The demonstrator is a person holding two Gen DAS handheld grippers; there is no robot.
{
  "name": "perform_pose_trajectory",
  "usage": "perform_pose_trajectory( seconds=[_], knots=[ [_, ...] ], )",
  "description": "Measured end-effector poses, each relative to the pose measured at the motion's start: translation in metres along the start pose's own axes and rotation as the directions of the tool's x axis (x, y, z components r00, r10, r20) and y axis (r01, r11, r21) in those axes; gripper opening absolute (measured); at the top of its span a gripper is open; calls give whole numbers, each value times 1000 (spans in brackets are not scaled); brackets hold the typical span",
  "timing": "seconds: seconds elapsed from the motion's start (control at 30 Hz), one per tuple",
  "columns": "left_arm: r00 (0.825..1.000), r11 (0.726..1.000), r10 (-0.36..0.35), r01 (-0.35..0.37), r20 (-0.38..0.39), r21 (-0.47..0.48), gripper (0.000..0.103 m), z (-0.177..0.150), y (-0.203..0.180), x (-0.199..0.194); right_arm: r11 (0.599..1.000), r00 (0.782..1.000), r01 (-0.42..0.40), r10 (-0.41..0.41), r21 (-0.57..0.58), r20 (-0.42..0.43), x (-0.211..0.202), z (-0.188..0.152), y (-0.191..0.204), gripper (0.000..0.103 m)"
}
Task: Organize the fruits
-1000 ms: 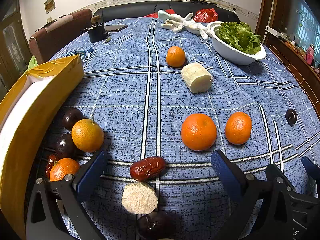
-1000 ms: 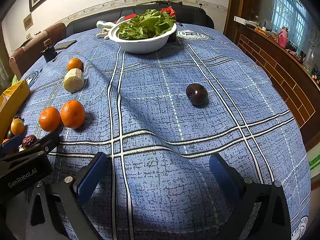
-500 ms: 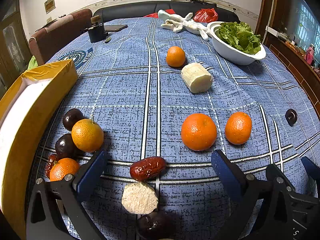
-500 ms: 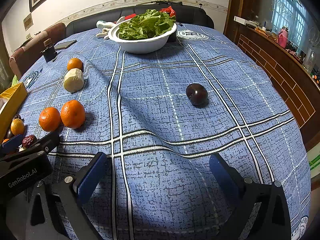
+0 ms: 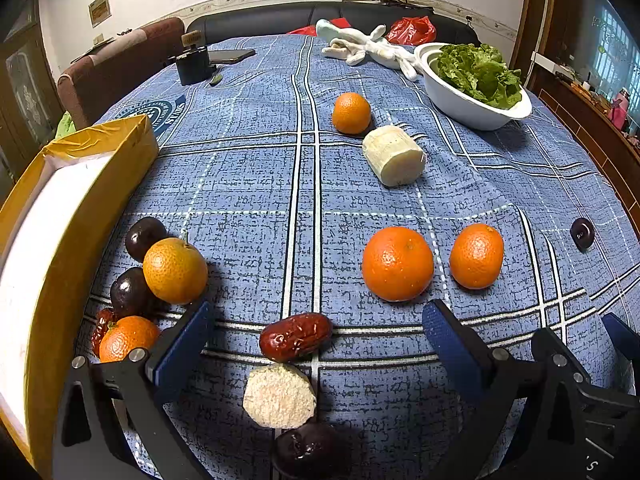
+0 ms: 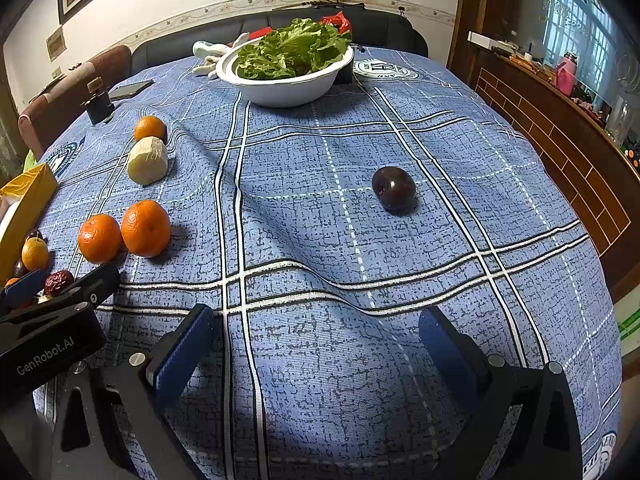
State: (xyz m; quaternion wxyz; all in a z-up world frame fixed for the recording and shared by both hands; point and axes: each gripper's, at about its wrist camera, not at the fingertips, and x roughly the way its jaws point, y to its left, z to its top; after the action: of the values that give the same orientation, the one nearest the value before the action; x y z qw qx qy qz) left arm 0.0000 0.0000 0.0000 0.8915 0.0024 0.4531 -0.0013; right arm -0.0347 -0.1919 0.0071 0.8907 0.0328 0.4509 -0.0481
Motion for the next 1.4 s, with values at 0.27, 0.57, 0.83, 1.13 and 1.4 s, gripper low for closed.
perform_pose_trajectory(
  seconds=[0.27, 0.57, 0.83, 1.13, 1.4],
  knots=[
    [1000, 1000, 0, 0, 0, 0, 103, 0, 0, 0, 1000, 1000, 0, 0, 0, 0, 0, 0, 0, 103],
    [1000, 1000, 0, 0, 0, 0, 103, 0, 0, 0, 1000, 1000, 0, 0, 0, 0, 0, 0, 0, 103],
    [1000, 999, 20, -20, -3, -27, 103, 1, -2, 1, 1000, 1000, 0, 0, 0, -1, -1, 0, 1, 103],
    [998, 998, -37, 39, -47, 53, 103, 3, 0, 2, 1000, 998, -5, 6, 12, -59, -4, 3, 5, 103],
    [981, 980, -182, 186, -61, 64, 100, -18, 18, -25, 1000, 998, -5, 5, -3, -69, -9, -5, 5, 103]
  ],
)
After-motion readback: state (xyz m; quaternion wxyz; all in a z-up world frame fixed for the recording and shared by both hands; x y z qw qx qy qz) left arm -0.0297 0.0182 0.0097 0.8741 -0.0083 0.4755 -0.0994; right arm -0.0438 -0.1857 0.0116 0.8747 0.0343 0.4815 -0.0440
